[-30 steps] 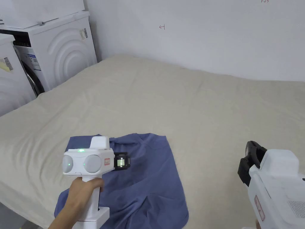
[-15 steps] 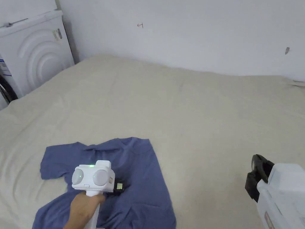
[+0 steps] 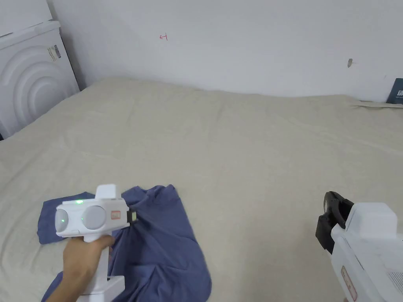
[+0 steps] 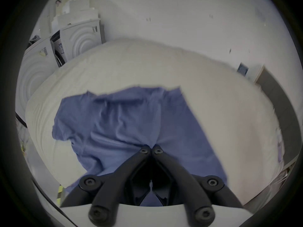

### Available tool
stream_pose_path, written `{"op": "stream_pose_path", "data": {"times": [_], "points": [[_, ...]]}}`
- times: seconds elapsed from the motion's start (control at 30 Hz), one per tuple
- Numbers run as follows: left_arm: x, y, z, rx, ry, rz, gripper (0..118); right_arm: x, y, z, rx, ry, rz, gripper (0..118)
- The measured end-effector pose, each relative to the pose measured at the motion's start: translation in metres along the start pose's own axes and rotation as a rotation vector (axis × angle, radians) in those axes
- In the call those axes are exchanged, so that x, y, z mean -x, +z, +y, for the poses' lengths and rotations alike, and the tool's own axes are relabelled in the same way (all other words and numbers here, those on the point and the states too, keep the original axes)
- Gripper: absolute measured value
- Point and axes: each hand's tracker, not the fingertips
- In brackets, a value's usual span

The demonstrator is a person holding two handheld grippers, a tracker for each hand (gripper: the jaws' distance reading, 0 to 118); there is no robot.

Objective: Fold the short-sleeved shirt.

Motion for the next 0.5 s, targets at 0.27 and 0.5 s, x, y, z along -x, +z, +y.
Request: {"op": "stream_pose_path", "data": {"times": [0.27, 0.5], "points": [[-0.061, 0.071, 0.076, -0.221, -0.102, -0.153, 0, -0.035, 0.025, 0.007, -0.033, -0.026, -0.064, 1], [-0.165, 0.103, 0.121, -0.309, -0.239, -0.335, 0, -0.071, 0.053, 0.015, -0.079, -0.042, -0.153, 1]]}}
